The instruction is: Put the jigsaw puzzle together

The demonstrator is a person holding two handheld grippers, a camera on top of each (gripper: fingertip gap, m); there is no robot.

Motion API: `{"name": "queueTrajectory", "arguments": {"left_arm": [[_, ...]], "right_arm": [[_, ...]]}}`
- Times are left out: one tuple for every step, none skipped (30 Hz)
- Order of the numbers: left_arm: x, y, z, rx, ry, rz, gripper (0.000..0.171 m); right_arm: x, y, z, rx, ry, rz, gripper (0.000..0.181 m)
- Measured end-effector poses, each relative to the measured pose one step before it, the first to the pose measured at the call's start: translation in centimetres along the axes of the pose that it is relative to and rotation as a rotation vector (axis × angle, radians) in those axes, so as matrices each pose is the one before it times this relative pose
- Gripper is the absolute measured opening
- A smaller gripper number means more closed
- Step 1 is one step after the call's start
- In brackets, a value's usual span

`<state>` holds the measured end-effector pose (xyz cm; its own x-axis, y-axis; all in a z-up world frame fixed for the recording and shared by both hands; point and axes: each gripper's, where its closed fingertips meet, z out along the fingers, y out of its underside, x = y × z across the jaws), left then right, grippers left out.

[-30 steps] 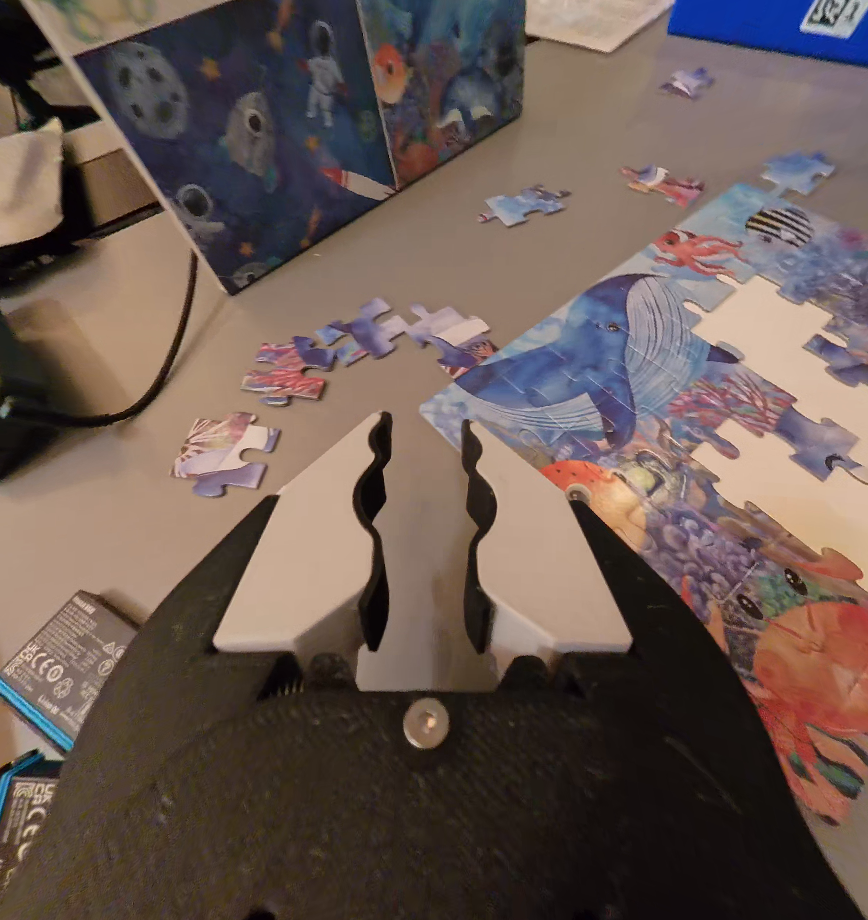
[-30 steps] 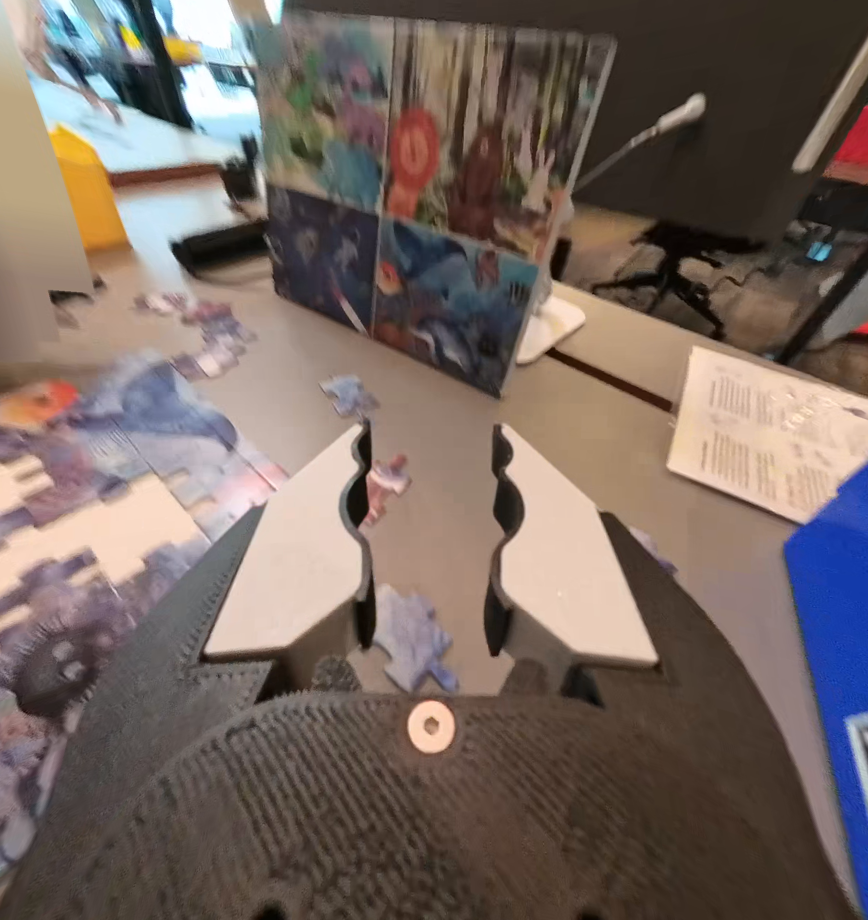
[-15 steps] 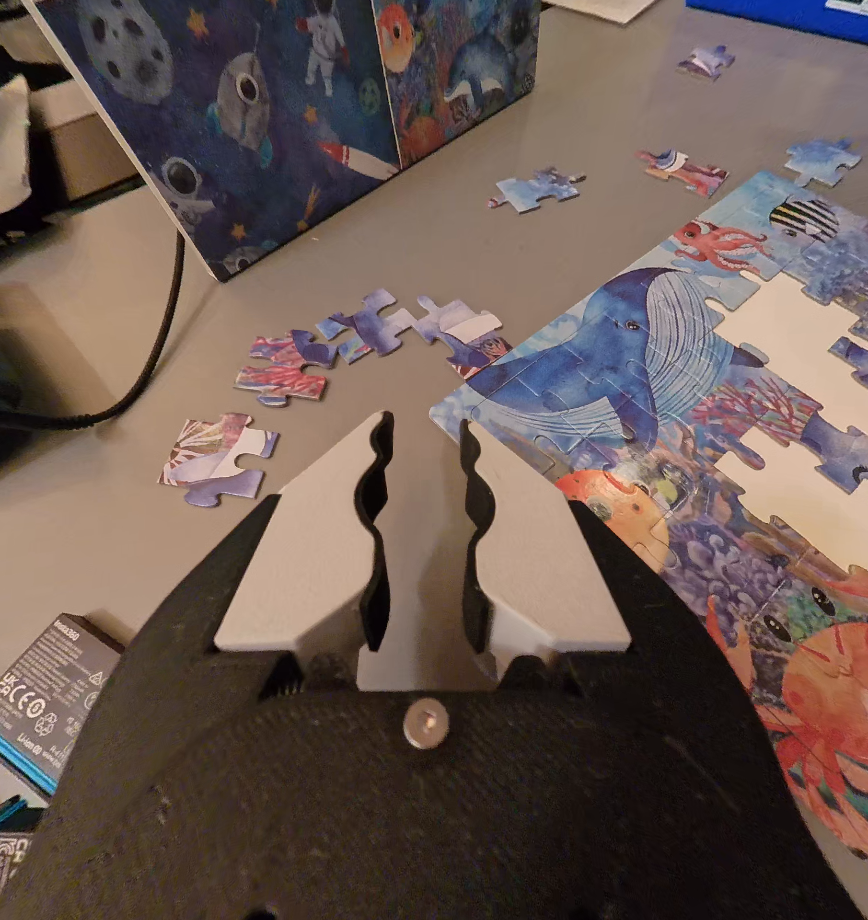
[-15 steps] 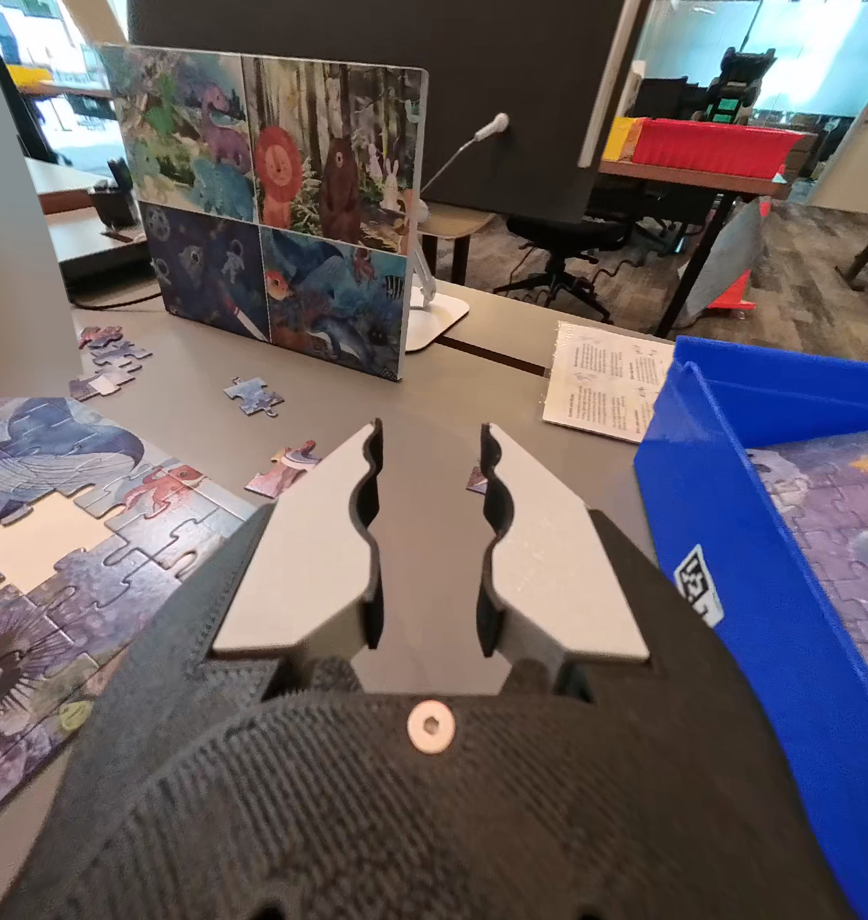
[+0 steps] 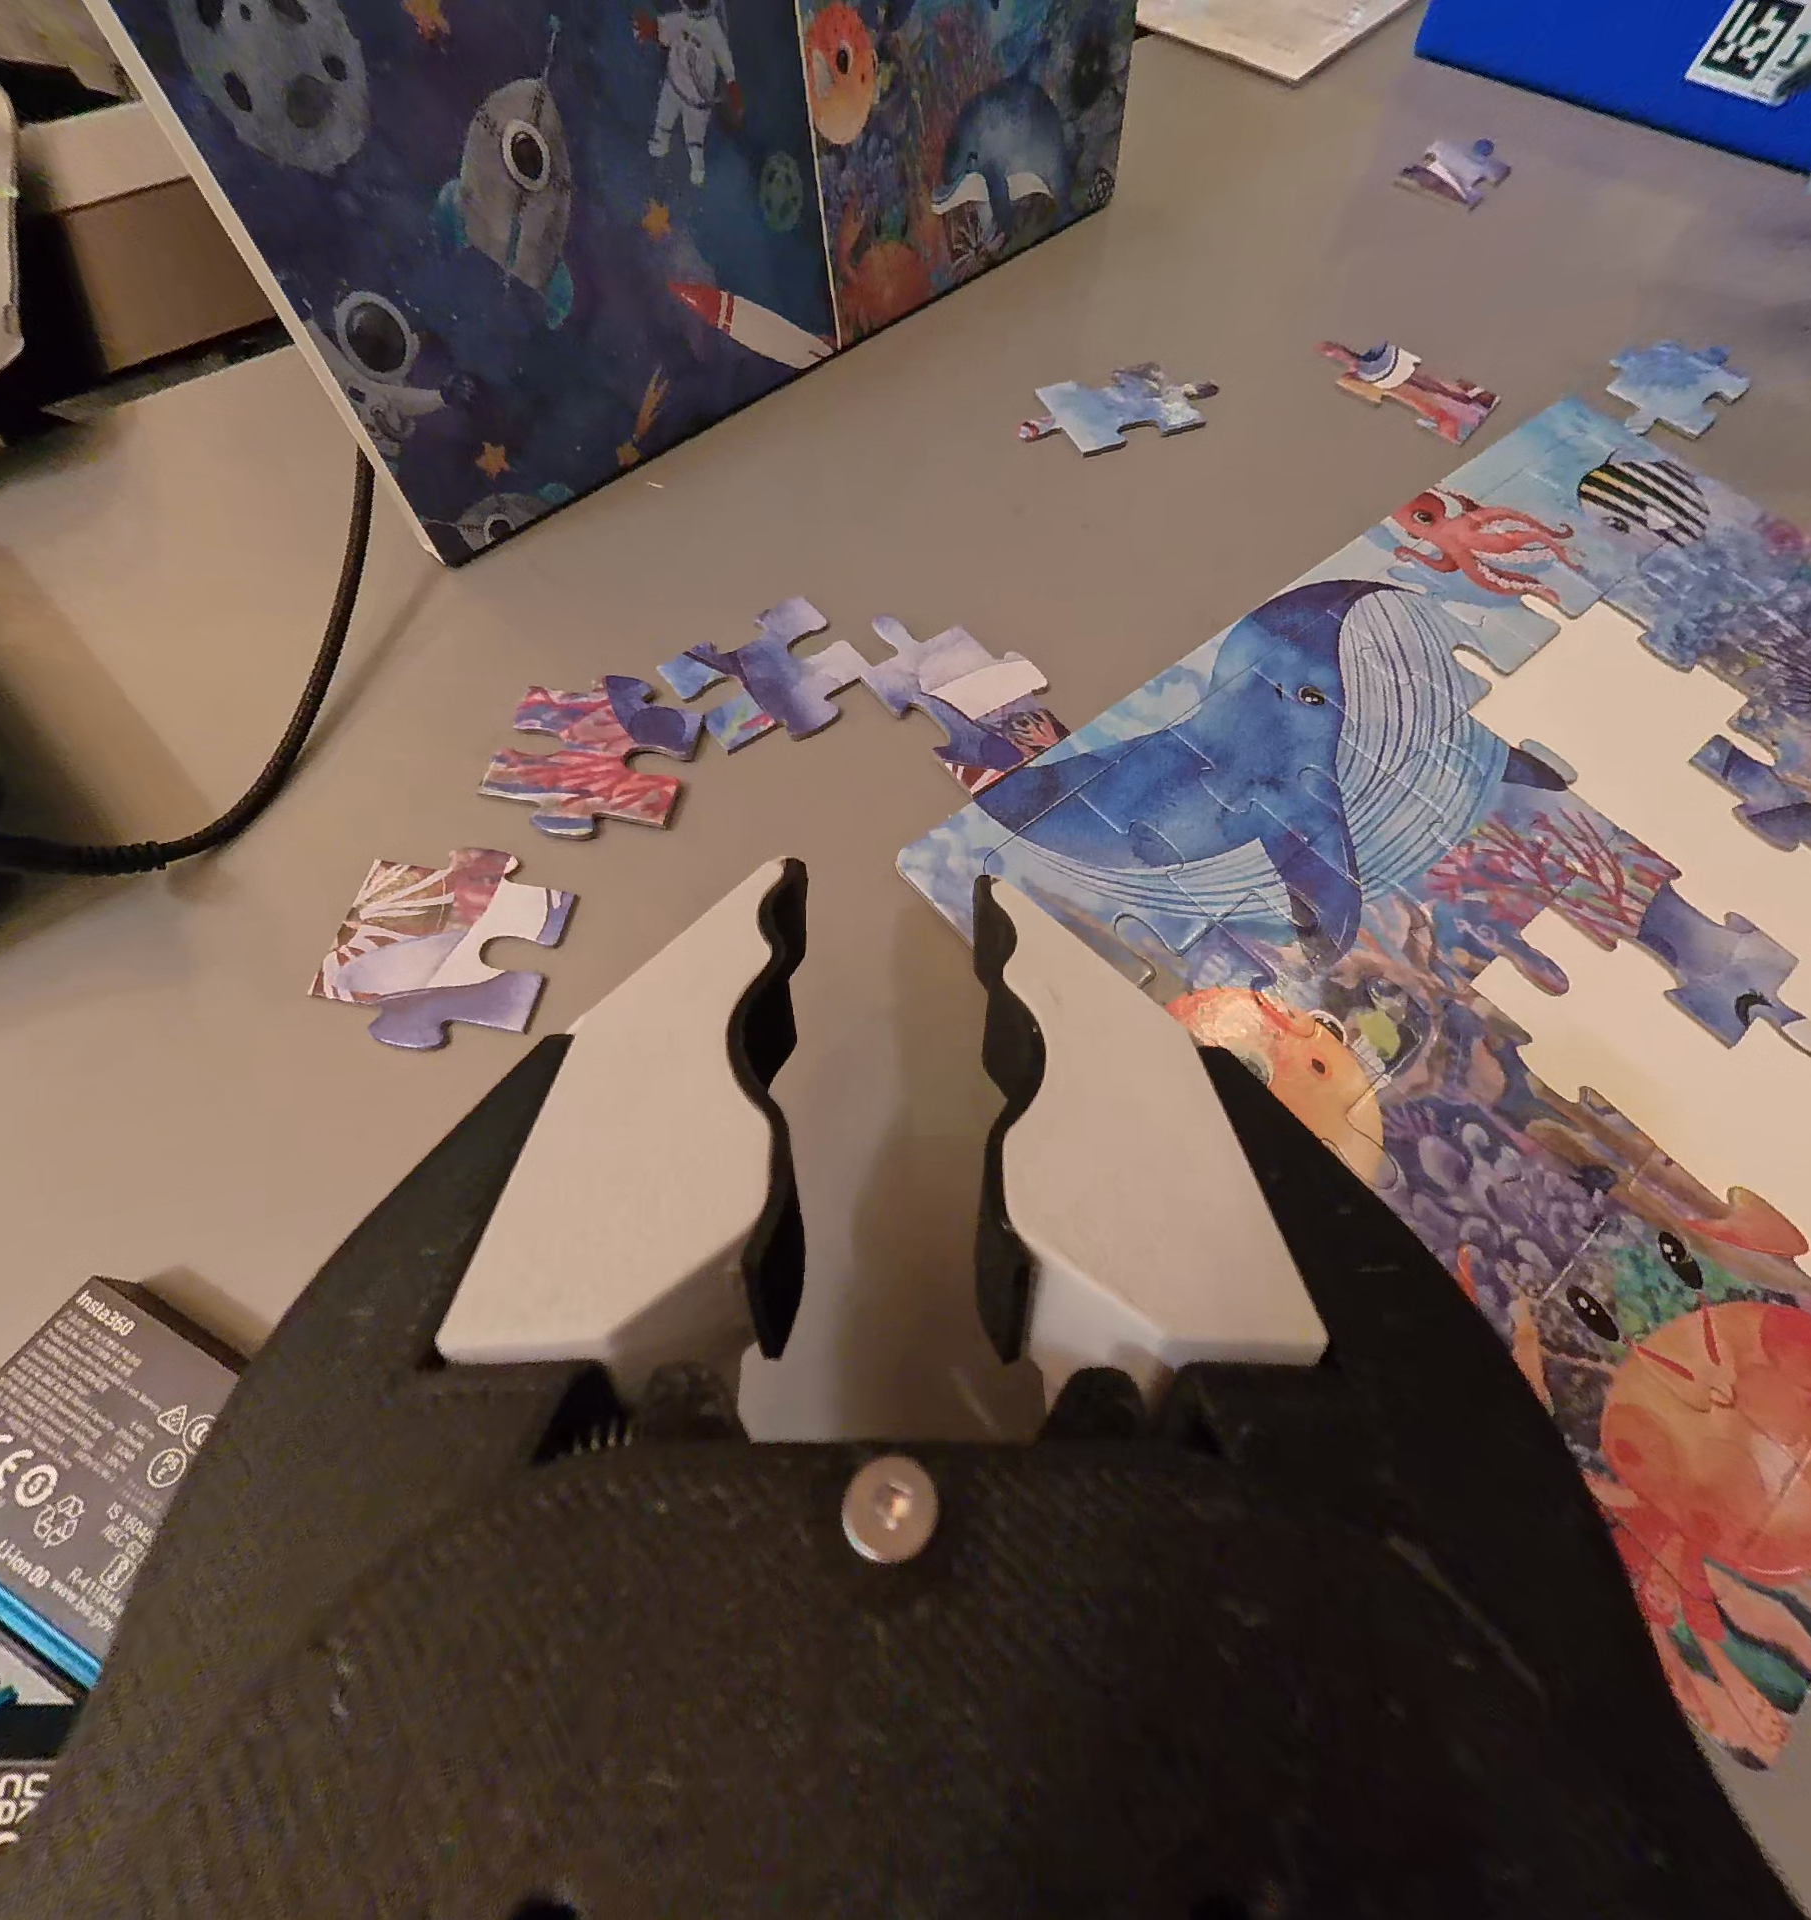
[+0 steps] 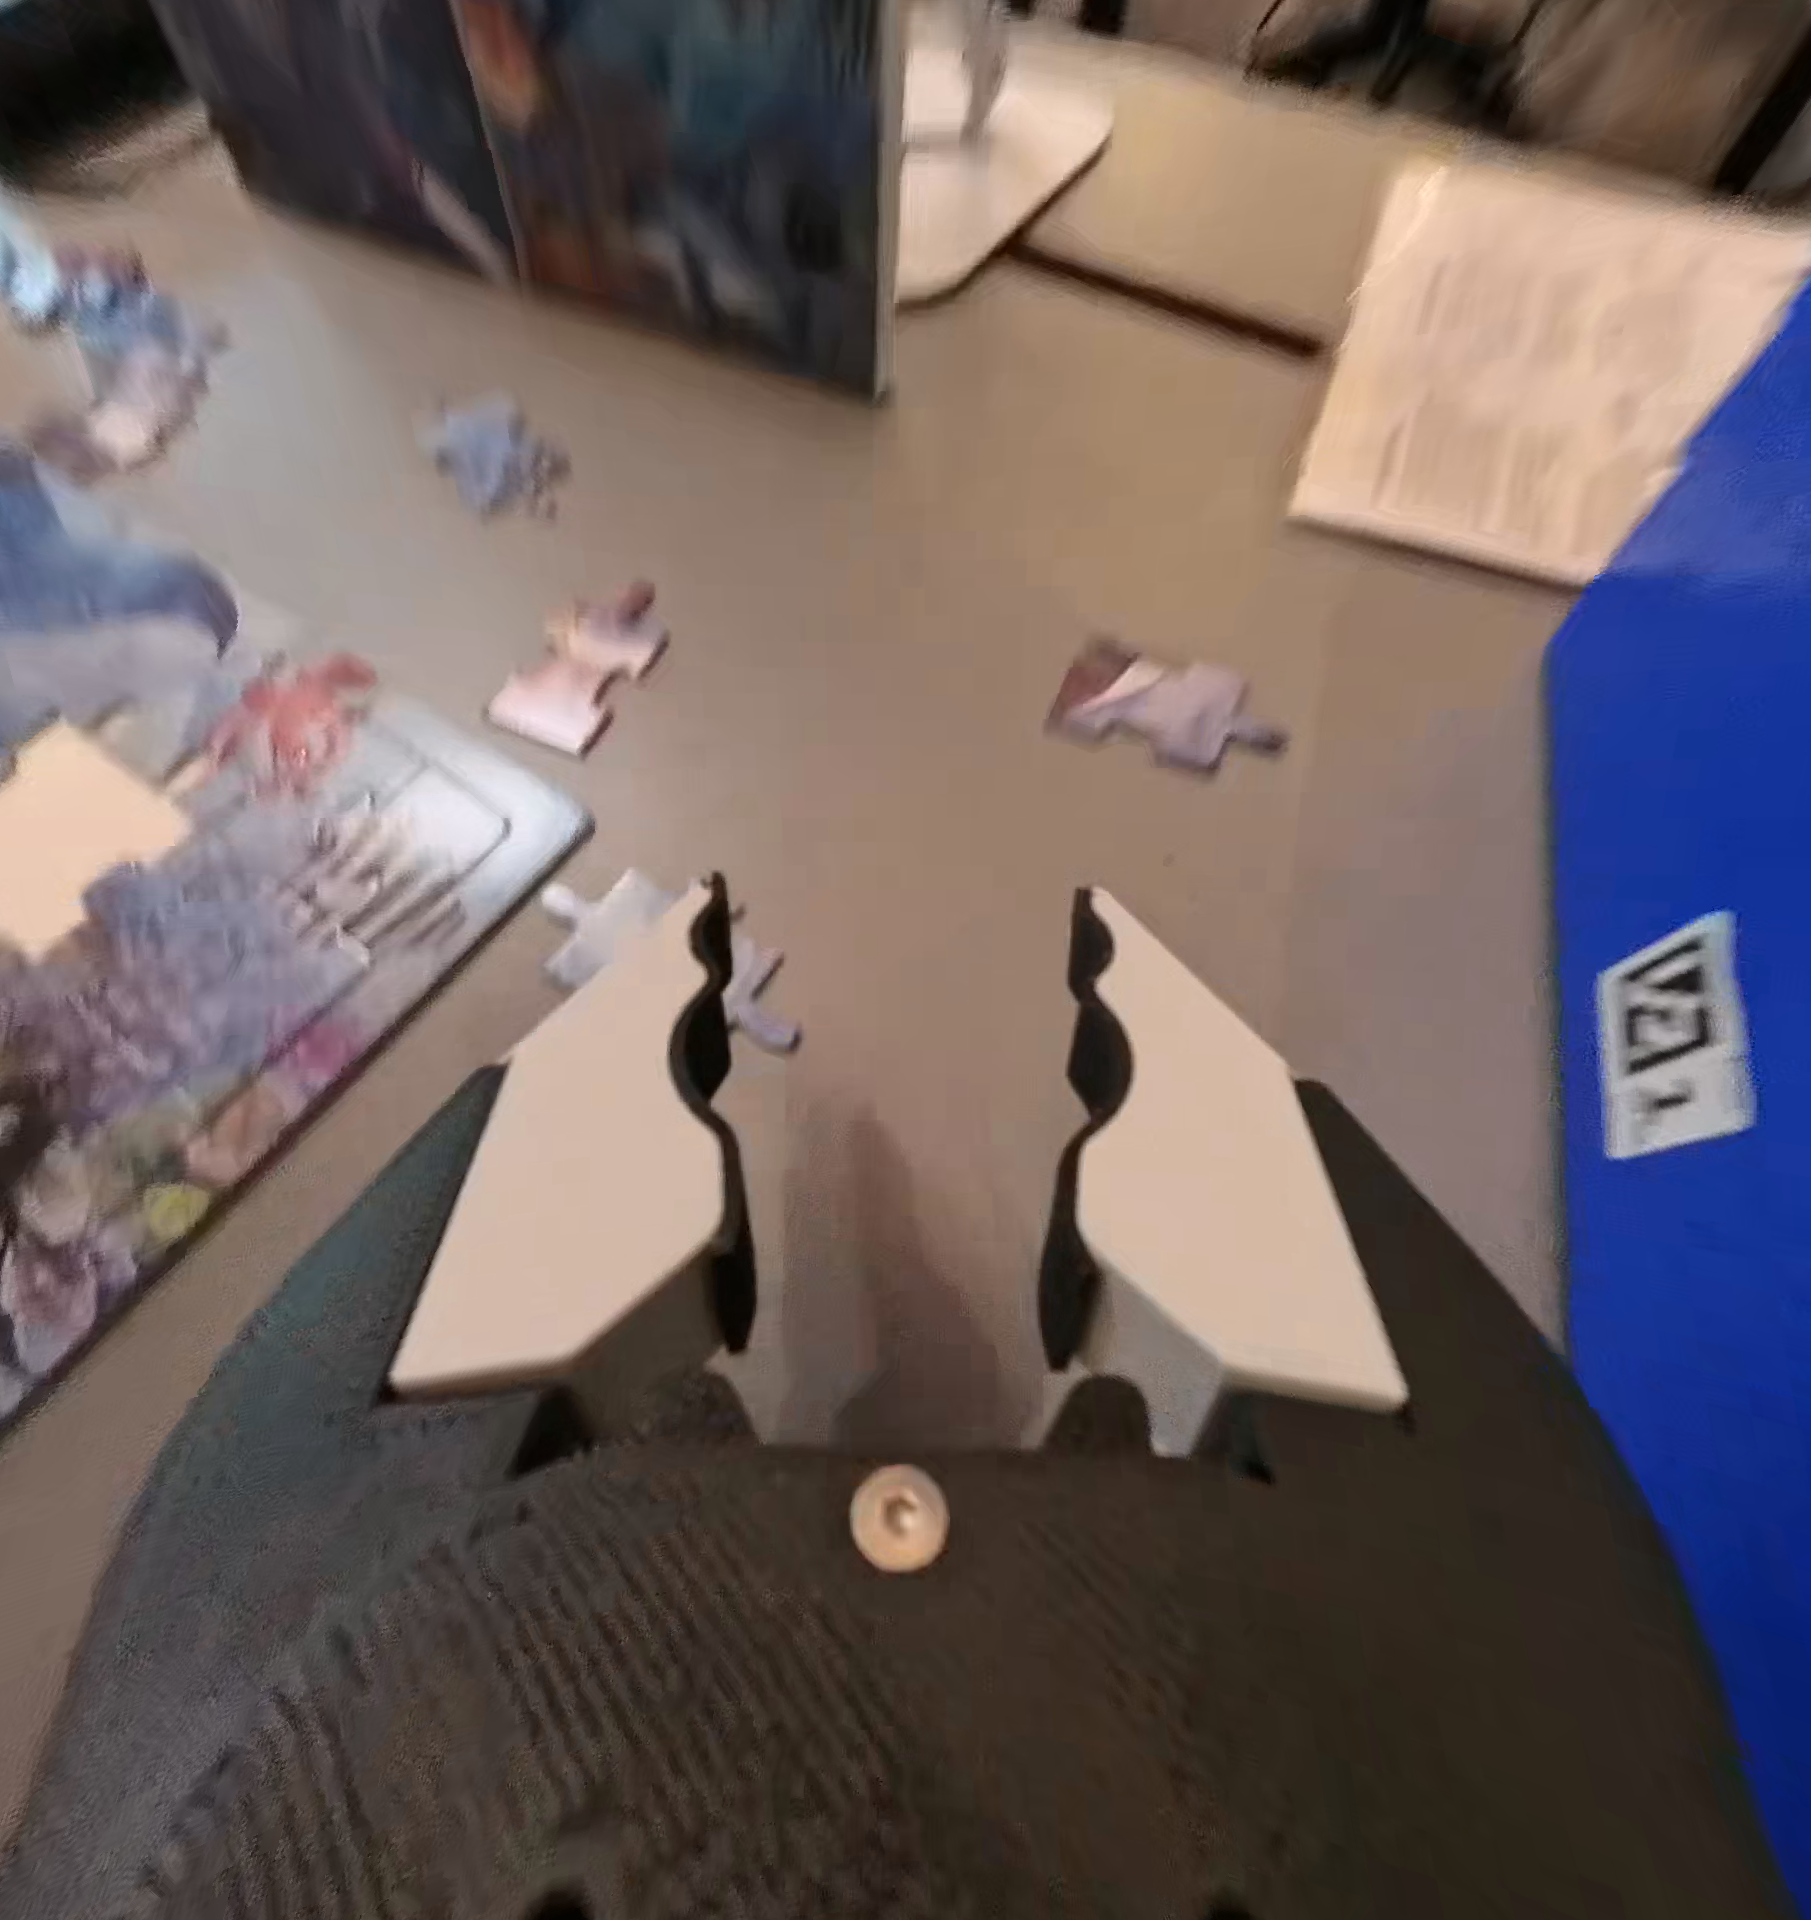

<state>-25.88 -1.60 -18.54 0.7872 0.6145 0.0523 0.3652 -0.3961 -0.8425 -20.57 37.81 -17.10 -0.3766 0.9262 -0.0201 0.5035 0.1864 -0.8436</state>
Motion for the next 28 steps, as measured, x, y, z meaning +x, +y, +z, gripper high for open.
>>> {"name": "queueTrajectory", "arguments": {"left_arm": [[0.004,0.009,-0.002,-0.00042,-0.0019,0.0028,0.029],[0.011,0.007,0.008,-0.00086,-0.0021,0.0031,0.029],[0.030,0.023,0.019,-0.00202,-0.0013,0.0037,0.029],[0.017,0.031,0.032,-0.00255,-0.0018,0.0042,0.029],[0.029,0.028,0.022,-0.00275,-0.0023,0.0047,0.029],[0.019,0.036,0.030,-0.00301,-0.0024,0.0048,0.029],[0.020,0.025,0.022,-0.00263,-0.0028,0.0050,0.029],[0.016,0.034,0.019,-0.00214,-0.0033,0.0048,0.029],[0.012,0.015,0.025,-0.00196,-0.0028,0.0042,0.029],[0.013,0.021,0.016,-0.00203,-0.0018,0.0032,0.029],[0.013,0.029,0.023,-0.00223,-0.0008,0.0019,0.030],[0.002,0.018,0.014,-0.00161,-0.0006,0.0011,0.030],[-0.002,0.008,0.018,-0.00083,-0.0002,0.0005,0.030],[0.001,0.004,-0.002,-0.00027,0.0000,-0.0001,0.030],[-0.005,-0.012,-0.008,0.00058,-0.0002,-0.0004,0.030],[-0.017,-0.020,-0.005,0.00123,-0.0004,-0.0012,0.030],[-0.041,-0.003,-0.006,0.00074,-0.0008,-0.0027,0.030],[-0.036,0.000,-0.005,0.00035,0.0004,-0.0041,0.030],[-0.034,-0.018,-0.012,0.00137,0.0016,-0.0048,0.030],[-0.036,-0.044,-0.042,0.00367,0.0012,-0.0046,0.031],[-0.033,-0.065,-0.056,0.00561,0.0005,-0.0040,0.031],[-0.028,-0.073,-0.073,0.00634,0.0006,-0.0030,0.031],[-0.010,-0.066,-0.049,0.00519,0.0006,-0.0021,0.031],[-0.013,-0.028,-0.037,0.00276,0.0003,-0.0017,0.032],[-0.003,-0.020,-0.009,0.00141,0.0004,-0.0005,0.032],[0.008,-0.041,-0.039,0.00322,-0.0004,0.0011,0.032],[-0.015,-0.095,-0.082,0.00796,-0.0023,0.0018,0.032],[-0.042,-0.210,-0.164,0.01625,-0.0044,0.0027,0.032]], "right_arm": [[-0.556,0.944,0.298,-0.0456,-0.0292,-0.0145,0.064],[-0.597,0.505,0.335,-0.0217,-0.0259,-0.0148,0.064],[-0.720,0.167,0.355,-0.0091,-0.0304,-0.0152,0.064],[-0.779,0.019,0.357,-0.0051,-0.0329,-0.0158,0.064],[-0.617,0.014,0.354,-0.0083,-0.0223,-0.0137,0.064],[-0.448,0.099,0.314,-0.0139,-0.0138,-0.0124,0.064],[-0.312,0.144,0.278,-0.0157,-0.0069,-0.0105,0.064],[-0.158,0.178,0.226,-0.0146,-0.0004,-0.0082,0.064],[-0.112,0.165,0.190,-0.0119,-0.0005,-0.0070,0.064],[-0.061,0.145,0.143,-0.0084,-0.0012,-0.0042,0.064],[-0.014,0.123,0.107,-0.0055,-0.0018,-0.0005,0.065],[-0.027,0.105,0.078,-0.0038,-0.0040,0.0021,0.065],[0.002,0.105,0.057,-0.0032,-0.0029,0.0032,0.065],[0.032,0.089,0.052,-0.0041,-0.0003,0.0023,0.065],[0.056,0.114,0.039,-0.0055,0.0026,0.0006,0.065],[0.099,0.058,0.019,-0.0028,0.0058,-0.0008,0.064],[0.116,0.052,-0.005,-0.0028,0.0068,-0.0009,0.065],[0.118,0.036,-0.019,-0.0026,0.0064,0.0010,0.066],[0.053,0.009,-0.013,0.0002,0.0021,0.0034,0.066],[0.040,-0.010,-0.007,0.0020,0.0008,0.0019,0.065],[0.040,-0.006,0.001,0.0024,0.0009,0.0001,0.065],[0.041,-0.028,0.015,0.0036,0.0009,0.0007,0.064],[0.028,-0.026,0.034,0.0046,0.0009,0.0008,0.064],[0.042,-0.039,0.030,0.0048,0.0009,0.0006,0.064],[0.062,-0.019,0.007,0.0015,0.0017,0.0010,0.063],[0.093,-0.014,0.011,0.0003,0.0038,0.0023,0.062],[0.142,-0.018,0.015,0.0003,0.0067,0.0049,0.062],[0.119,-0.022,0.003,0.0004,0.0055,0.0049,0.061]]}}
